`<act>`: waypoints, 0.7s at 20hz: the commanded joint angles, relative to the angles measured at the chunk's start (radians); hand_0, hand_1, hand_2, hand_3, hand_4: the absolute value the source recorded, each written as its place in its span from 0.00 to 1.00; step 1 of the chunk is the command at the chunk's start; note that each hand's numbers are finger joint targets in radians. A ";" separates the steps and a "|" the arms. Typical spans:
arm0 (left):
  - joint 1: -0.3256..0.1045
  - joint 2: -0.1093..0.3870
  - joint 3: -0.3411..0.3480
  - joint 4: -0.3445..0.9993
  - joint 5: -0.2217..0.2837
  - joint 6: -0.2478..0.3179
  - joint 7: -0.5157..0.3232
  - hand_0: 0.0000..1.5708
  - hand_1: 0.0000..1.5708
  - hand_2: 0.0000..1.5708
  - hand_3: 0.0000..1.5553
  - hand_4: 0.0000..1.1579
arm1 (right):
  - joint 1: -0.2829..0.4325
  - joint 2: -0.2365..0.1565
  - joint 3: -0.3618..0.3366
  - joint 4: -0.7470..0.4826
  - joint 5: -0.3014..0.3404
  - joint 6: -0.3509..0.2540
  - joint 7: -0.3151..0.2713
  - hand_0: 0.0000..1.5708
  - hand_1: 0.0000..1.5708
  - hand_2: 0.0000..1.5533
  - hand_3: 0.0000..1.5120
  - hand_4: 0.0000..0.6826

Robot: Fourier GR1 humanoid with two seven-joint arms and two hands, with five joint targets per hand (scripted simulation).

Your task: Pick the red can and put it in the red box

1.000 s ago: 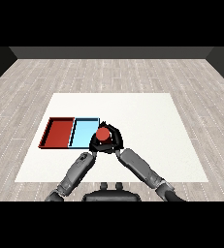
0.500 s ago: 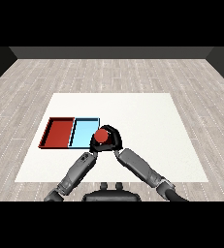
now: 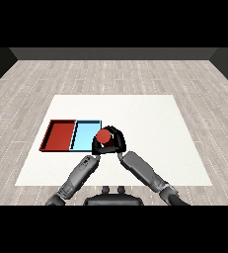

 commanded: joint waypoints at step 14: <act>0.071 -0.013 0.063 0.022 -0.022 -0.065 -0.034 1.00 1.00 1.00 0.97 0.99 | 0.013 0.015 -0.116 0.030 0.081 0.076 -0.001 0.00 0.00 0.00 0.00 0.00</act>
